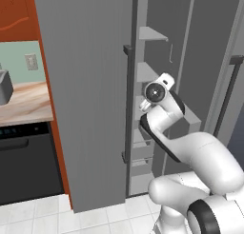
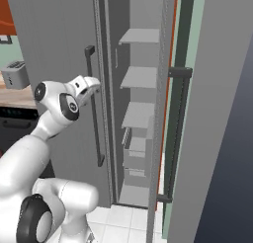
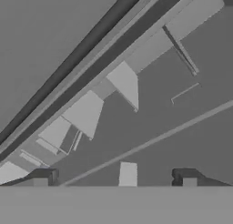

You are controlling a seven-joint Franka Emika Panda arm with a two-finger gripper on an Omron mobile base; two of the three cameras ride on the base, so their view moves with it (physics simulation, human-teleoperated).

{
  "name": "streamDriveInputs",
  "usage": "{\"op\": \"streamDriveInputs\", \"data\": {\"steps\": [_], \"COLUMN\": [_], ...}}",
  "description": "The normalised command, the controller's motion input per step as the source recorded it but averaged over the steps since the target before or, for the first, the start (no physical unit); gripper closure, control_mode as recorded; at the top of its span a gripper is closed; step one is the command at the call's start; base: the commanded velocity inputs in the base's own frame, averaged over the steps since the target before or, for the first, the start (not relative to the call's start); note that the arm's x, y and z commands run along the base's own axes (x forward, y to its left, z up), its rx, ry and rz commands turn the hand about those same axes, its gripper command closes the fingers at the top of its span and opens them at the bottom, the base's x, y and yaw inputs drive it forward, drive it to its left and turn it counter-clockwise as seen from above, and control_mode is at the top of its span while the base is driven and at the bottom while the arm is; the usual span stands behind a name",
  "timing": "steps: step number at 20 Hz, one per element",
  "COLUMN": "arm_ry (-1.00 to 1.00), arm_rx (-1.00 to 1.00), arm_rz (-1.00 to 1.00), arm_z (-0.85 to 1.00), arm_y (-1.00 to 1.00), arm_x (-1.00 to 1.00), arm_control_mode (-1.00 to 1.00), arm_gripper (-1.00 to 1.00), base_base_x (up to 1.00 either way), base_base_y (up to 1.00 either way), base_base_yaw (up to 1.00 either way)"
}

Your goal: Gather the cucumber and lemon from the fridge and place them on a tray on the dining counter. Then gather the steak and fish from the fridge and place them on the other tray.

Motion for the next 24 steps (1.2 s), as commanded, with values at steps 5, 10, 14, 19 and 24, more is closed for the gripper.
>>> {"op": "streamDriveInputs", "data": {"steps": [5, 10, 14, 19, 24], "arm_ry": [-0.23, -0.06, 0.00, 0.05, 0.03], "arm_rx": [0.38, 0.33, 0.26, 0.17, 0.11], "arm_rz": [0.00, 0.00, 0.01, 0.02, 0.05], "arm_z": [0.01, 0.22, 0.47, 0.43, 0.03], "arm_y": [0.32, 0.37, 0.36, 0.28, 0.02], "arm_x": [0.00, 0.00, 0.00, 0.00, -0.03], "arm_control_mode": [-1.00, -1.00, -1.00, -1.00, -1.00], "arm_gripper": [-1.00, -1.00, -1.00, -1.00, -1.00], "base_base_x": [0.00, 0.00, 0.00, 0.00, 0.00], "base_base_y": [0.00, 0.00, 0.00, 0.00, 0.00], "base_base_yaw": [0.00, 0.00, 0.00, 0.00, 0.00]}}
